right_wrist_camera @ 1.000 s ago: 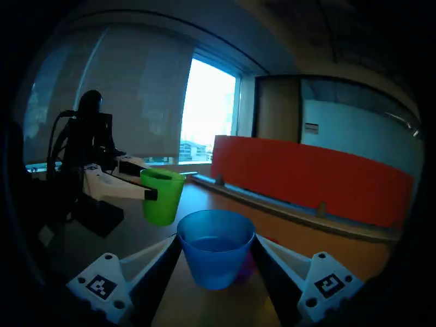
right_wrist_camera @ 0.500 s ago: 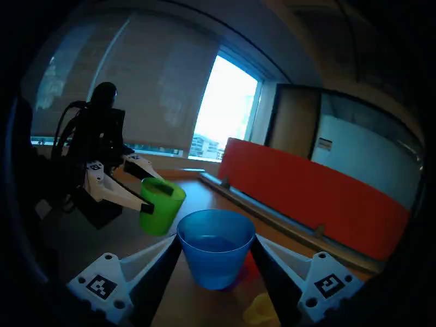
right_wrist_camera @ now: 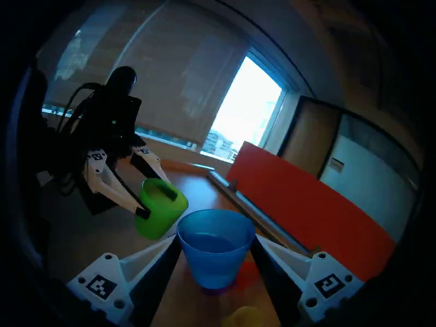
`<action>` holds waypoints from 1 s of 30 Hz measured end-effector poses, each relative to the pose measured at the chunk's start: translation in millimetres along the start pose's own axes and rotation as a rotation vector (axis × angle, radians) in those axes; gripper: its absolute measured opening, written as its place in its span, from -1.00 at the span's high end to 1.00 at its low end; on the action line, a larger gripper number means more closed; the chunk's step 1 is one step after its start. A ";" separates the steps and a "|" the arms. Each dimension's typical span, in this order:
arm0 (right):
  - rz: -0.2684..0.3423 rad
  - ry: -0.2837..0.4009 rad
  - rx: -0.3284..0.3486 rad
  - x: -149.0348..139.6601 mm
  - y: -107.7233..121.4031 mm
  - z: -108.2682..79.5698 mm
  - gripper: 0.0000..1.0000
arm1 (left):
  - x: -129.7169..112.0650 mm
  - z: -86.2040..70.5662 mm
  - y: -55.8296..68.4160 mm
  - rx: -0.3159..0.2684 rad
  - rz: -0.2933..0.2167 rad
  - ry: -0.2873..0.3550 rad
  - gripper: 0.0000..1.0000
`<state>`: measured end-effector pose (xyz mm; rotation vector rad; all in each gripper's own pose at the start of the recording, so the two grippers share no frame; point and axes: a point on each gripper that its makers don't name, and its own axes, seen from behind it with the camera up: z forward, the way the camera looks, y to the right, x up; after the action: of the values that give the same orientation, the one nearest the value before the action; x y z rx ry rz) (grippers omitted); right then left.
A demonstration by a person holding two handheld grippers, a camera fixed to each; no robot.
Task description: Pour water
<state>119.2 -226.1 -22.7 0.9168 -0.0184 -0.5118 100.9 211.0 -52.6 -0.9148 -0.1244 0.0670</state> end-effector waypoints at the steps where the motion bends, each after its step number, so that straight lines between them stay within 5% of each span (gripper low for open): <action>1: -0.010 0.002 0.004 1.6 0.6 1.2 -0.80 | -0.3 0.3 0.6 -0.001 -0.001 0.000 -0.74; 30: -0.292 0.035 0.085 50.8 11.0 23.4 -0.80 | 4.2 5.3 14.3 -0.027 0.002 0.036 -0.74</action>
<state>163.1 -260.1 -10.0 1.0175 0.1281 -0.7704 104.2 224.3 -60.5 -0.9425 -0.0911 0.0506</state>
